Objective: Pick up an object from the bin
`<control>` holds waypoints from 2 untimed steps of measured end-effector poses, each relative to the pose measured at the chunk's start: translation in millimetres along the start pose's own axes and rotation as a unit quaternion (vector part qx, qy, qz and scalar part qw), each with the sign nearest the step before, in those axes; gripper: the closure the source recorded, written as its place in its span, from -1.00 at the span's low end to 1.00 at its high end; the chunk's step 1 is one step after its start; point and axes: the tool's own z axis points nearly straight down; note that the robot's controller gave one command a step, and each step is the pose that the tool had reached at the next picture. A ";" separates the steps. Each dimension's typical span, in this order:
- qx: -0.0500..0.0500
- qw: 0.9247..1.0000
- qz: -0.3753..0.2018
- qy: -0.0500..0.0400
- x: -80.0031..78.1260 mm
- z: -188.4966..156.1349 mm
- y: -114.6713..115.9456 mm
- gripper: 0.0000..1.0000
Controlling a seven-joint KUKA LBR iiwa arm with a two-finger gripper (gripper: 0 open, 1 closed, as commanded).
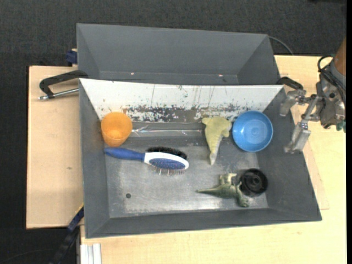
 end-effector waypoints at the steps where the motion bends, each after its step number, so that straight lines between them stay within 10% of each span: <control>1: 0.000 0.996 0.089 0.011 -27.0 134.3 45.3 -1.00; 2: 0.000 1.000 0.002 0.010 -11.8 238.1 7.4 -1.00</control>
Offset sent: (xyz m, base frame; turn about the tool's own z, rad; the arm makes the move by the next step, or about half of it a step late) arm 0.0375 0.0360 -0.1308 0.1816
